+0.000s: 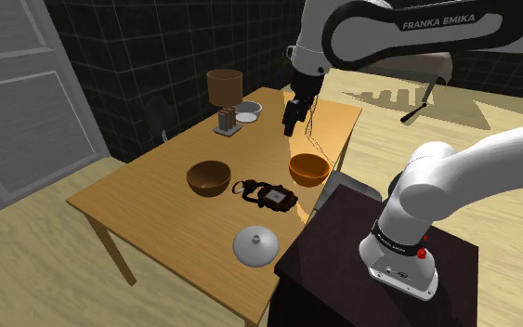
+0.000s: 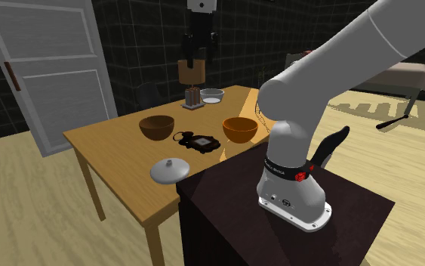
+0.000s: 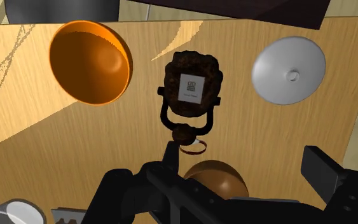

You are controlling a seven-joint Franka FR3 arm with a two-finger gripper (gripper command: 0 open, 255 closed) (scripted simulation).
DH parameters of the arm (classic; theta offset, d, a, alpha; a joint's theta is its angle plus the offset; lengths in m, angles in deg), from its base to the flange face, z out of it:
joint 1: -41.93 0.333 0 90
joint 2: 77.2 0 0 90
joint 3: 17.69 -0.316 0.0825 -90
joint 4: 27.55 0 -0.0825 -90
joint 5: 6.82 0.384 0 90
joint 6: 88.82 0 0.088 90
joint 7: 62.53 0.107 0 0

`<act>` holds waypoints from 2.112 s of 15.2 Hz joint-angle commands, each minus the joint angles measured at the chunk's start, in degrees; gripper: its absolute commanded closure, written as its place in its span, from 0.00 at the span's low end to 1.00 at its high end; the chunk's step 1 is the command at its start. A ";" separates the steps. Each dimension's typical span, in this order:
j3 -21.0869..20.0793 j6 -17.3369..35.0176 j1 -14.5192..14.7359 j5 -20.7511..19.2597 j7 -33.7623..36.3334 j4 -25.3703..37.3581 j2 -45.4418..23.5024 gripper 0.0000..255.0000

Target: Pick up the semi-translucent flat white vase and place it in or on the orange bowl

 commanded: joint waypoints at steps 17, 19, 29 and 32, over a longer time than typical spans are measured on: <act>-19.10 33.64 2.82 4.61 18.41 -13.41 -23.09 0.00; -21.94 37.82 1.64 2.90 21.81 -13.25 -27.90 0.00; -28.11 50.88 -5.75 -25.39 47.61 -9.85 -49.66 0.00; -24.97 52.44 -4.48 -33.50 53.48 -8.90 -53.52 0.00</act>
